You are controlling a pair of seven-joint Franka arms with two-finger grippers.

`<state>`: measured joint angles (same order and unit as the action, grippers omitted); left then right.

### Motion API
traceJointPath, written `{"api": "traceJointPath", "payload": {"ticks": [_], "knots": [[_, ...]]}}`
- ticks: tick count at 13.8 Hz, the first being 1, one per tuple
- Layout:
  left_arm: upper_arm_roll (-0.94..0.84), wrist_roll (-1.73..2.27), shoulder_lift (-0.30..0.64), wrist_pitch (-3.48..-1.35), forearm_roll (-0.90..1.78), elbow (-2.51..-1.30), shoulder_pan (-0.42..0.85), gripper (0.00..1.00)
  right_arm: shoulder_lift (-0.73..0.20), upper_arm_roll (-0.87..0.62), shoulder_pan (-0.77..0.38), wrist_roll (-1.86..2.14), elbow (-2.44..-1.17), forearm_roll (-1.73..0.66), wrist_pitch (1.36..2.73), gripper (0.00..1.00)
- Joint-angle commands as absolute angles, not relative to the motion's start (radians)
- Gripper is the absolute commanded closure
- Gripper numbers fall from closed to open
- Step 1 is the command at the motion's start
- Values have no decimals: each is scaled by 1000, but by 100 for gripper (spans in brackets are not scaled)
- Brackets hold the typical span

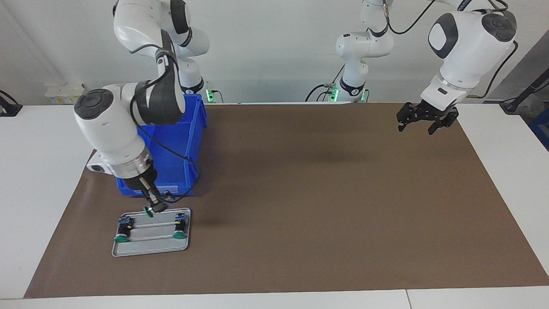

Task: Place and press button with both arms
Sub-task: 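Carry the cylinder with the right gripper to the table center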

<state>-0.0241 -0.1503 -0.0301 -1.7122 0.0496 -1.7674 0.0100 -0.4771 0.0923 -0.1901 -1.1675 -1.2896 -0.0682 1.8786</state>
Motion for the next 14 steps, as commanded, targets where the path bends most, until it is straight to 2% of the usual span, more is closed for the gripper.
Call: {"api": "traceJointPath", "payload": {"ticks": [1, 4, 9, 11, 14], "knots": [[-26, -161, -60, -1721, 71, -1798, -11, 0, -453, 87, -296, -1475, -1313, -31, 1858, 100], [-26, -156, -60, -1713, 68, -1798, -11, 0, -431, 84, -441, -1801, -1357, -18, 1870, 100], [-26, -163, -61, -1713, 63, -1799, -11, 0, -468, 84, -656, -2147, -1356, 26, 1925, 100], [-26, -163, -61, -1720, 63, -1799, -11, 0, -540, 87, -736, -2251, -1348, 60, 1930, 100], [-26, -164, -61, -1723, 63, -1799, -11, 0, -633, 84, -807, -2384, -1325, 81, 2031, 100]]}}
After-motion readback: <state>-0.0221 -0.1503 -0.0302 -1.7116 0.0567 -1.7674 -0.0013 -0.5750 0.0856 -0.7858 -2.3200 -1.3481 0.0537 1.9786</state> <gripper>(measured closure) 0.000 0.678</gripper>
